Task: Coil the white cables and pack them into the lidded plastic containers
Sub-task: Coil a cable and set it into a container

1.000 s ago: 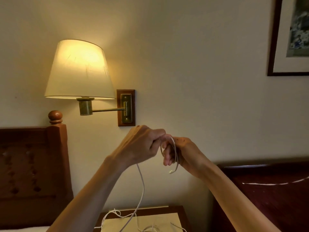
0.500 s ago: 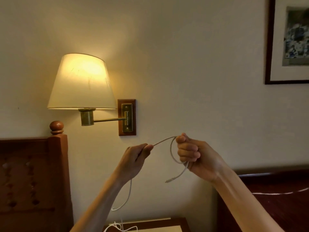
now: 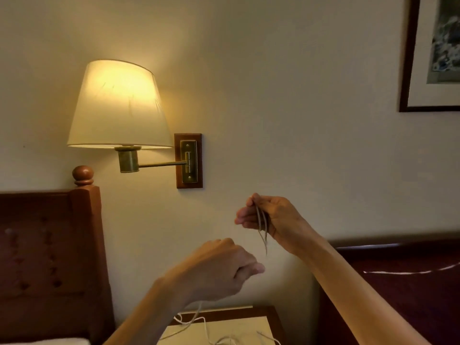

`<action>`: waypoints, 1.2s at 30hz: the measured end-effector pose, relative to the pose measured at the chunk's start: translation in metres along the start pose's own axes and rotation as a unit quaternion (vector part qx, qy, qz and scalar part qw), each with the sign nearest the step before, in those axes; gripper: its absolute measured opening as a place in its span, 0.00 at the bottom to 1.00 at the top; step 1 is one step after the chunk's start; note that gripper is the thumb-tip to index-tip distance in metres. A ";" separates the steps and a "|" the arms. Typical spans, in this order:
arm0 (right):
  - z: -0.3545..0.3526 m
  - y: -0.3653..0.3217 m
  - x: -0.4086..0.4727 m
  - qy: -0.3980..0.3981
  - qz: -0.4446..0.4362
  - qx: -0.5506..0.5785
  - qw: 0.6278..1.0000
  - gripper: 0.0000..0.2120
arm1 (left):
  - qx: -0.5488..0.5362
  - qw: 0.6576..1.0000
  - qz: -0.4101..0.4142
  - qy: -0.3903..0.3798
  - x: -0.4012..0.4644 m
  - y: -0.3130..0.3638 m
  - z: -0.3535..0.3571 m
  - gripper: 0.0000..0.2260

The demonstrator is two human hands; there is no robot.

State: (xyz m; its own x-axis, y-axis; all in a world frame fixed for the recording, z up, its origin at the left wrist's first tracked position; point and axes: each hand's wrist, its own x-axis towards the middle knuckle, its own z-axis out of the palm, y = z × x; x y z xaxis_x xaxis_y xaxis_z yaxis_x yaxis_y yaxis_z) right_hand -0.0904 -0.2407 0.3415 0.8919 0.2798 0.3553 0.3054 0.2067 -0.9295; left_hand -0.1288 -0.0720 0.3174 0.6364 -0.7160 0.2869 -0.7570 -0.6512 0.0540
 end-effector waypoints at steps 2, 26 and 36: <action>0.005 0.010 -0.004 -0.023 -0.006 -0.079 0.997 0.17 | 0.021 0.997 0.038 0.069 -0.003 0.004 -0.013 0.13; 0.004 0.018 -0.020 -0.087 0.120 0.220 0.964 0.16 | -0.135 0.940 0.035 0.311 0.014 -0.092 0.030 0.18; -0.012 0.024 -0.020 -0.001 0.090 0.239 0.967 0.15 | -0.076 0.986 -0.130 0.074 -0.031 -0.085 0.096 0.25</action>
State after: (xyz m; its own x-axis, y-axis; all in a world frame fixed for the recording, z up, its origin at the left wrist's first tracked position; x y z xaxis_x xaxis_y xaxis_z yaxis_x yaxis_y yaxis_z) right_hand -0.0964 -0.2526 0.3109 0.9159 0.3526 0.1920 -0.0439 0.5633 -0.8251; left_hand -0.0706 -0.0186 0.2120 0.7914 -0.4778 0.3812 -0.5920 -0.7545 0.2833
